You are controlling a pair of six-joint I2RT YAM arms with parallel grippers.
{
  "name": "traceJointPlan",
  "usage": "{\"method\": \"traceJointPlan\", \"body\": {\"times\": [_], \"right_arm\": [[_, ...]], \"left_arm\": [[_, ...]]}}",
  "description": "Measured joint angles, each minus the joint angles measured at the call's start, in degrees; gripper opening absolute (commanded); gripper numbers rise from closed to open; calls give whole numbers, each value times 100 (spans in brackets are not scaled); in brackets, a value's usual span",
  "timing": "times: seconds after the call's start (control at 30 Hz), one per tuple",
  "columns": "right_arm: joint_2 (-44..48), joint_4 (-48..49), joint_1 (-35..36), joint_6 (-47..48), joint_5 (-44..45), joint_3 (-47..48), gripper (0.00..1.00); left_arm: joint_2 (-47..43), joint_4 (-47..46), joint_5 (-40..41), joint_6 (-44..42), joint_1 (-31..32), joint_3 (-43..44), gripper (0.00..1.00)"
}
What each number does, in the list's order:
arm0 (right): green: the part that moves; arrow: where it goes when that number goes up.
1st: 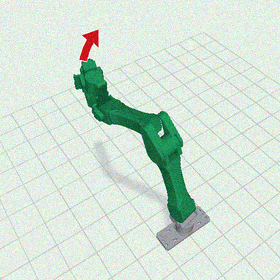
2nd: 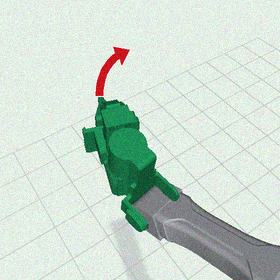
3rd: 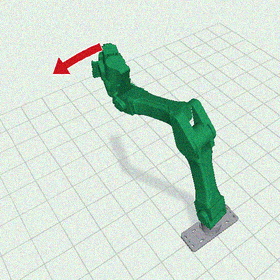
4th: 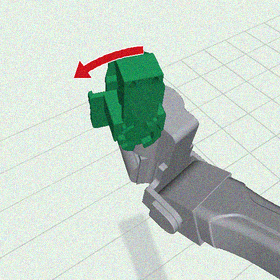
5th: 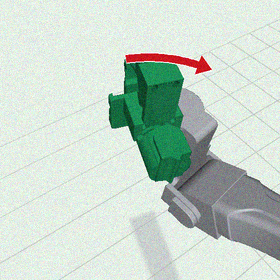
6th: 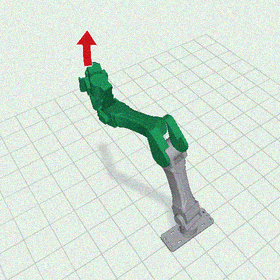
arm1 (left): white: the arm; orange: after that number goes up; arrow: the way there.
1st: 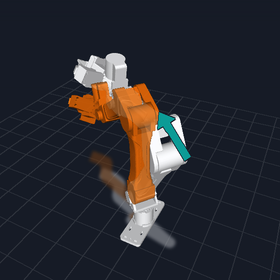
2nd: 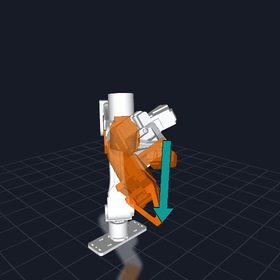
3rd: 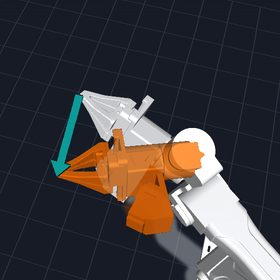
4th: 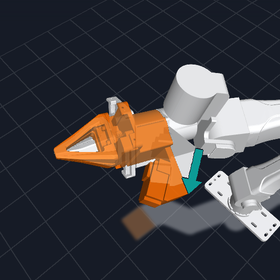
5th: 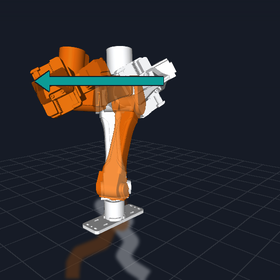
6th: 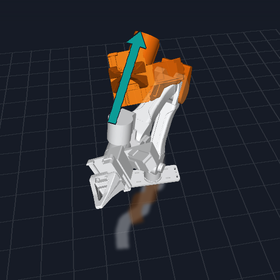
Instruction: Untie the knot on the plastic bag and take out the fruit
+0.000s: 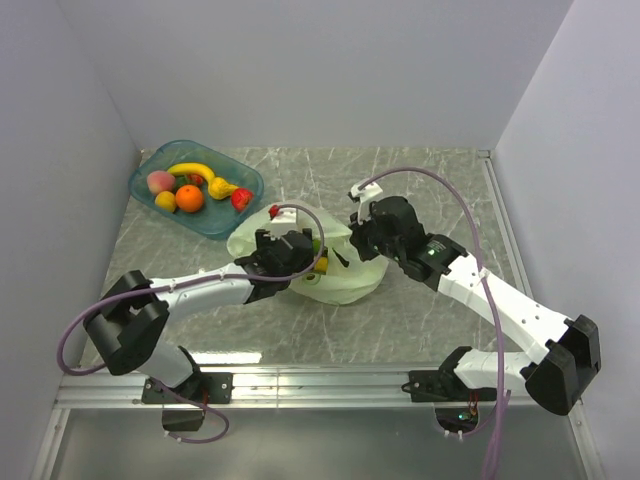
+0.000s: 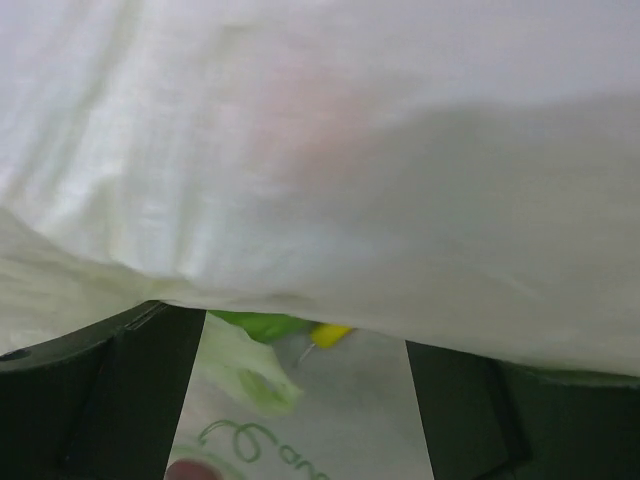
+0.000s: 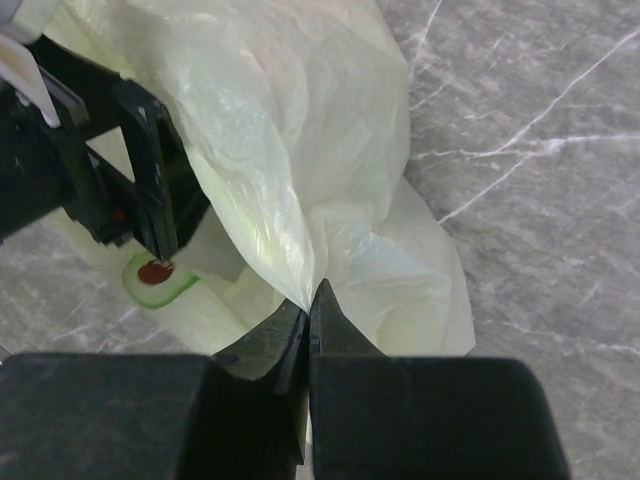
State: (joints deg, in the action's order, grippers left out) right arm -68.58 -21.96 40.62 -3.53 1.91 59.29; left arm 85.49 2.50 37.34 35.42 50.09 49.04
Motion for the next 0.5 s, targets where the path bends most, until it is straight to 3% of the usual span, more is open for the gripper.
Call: {"method": "traceJointPlan", "body": {"times": [0.5], "right_arm": [[0, 216, 151, -199, -210, -205, 0]], "left_arm": [[35, -704, -50, -133, -566, -476, 96]]}}
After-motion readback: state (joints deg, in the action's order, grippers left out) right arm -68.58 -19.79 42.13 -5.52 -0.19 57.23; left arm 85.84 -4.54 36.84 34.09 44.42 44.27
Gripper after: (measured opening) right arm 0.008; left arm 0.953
